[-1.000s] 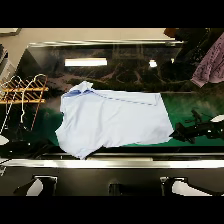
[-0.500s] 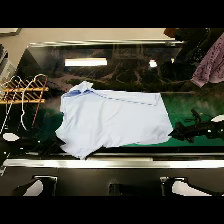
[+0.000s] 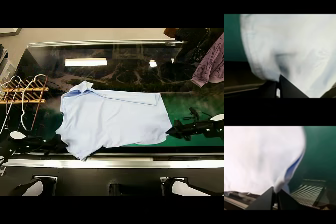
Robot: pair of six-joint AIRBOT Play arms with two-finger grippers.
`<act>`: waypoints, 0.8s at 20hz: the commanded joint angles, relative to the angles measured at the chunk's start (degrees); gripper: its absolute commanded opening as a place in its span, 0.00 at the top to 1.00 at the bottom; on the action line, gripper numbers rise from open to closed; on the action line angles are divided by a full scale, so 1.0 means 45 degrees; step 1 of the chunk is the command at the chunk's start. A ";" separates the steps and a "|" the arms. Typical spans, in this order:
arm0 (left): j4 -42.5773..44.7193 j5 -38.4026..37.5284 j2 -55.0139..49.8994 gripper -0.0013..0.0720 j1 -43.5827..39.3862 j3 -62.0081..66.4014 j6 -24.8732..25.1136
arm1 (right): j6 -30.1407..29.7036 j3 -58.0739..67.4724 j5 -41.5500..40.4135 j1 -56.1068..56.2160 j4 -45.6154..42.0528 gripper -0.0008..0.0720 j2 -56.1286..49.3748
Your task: Fold the clothes and pants, and hang the long-sleeved shirts on hangers.
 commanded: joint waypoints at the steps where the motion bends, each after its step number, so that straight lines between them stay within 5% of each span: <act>1: -0.1239 -0.0039 -0.0010 0.96 -0.0063 0.0437 0.0486 | -0.0447 0.0024 -0.0568 0.1486 0.0913 0.94 0.0340; 9: -0.1098 -0.1015 0.0588 0.96 -0.0058 0.8082 -0.0398 | 0.0719 0.5537 -0.2560 0.3181 0.1676 0.94 0.3614; 16: 0.4027 -0.1132 0.3400 0.96 -0.0058 1.5781 -0.5294 | 0.2633 1.1735 -0.2443 0.3181 0.0636 0.94 0.7771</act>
